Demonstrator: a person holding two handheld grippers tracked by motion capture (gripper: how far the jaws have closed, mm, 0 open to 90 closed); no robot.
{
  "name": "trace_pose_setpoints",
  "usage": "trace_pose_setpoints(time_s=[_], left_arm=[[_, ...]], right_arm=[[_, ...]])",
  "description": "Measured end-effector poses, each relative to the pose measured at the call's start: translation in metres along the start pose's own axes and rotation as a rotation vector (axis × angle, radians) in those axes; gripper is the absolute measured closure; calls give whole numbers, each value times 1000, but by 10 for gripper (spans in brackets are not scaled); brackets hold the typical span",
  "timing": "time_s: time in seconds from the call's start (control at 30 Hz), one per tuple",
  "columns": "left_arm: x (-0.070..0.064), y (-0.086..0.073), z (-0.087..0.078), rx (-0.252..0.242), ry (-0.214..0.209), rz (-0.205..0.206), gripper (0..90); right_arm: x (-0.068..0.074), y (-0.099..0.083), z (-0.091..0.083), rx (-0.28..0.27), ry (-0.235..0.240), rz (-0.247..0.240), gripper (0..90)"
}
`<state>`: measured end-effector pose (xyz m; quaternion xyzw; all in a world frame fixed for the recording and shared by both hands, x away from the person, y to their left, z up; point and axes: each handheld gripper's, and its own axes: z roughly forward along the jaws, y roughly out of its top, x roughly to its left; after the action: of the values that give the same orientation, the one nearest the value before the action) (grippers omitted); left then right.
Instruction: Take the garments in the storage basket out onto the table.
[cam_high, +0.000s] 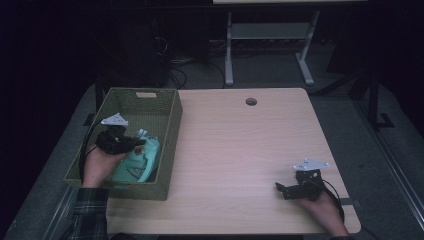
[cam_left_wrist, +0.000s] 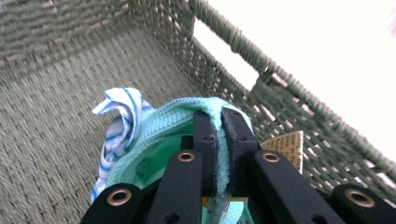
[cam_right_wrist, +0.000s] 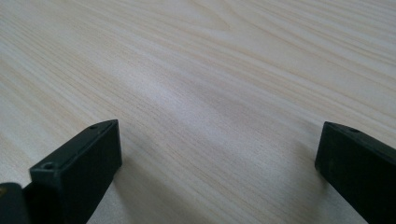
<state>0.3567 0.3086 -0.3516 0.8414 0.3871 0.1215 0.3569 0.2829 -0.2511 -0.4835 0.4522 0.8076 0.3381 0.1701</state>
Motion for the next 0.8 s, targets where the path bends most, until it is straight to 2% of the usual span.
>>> trace_pose_setpoints(time_s=[0.2, 0.57, 0.8], left_arm=[[-5, 8, -12, -48, -7, 10, 846], [-8, 20, -25, -103, -11, 21, 846], [-7, 26, -31, -119, -15, 18, 846]], right_arm=[[0, 0, 0, 0, 0, -1, 0], [0, 0, 0, 0, 0, 1, 0], [0, 0, 0, 0, 0, 1, 0]])
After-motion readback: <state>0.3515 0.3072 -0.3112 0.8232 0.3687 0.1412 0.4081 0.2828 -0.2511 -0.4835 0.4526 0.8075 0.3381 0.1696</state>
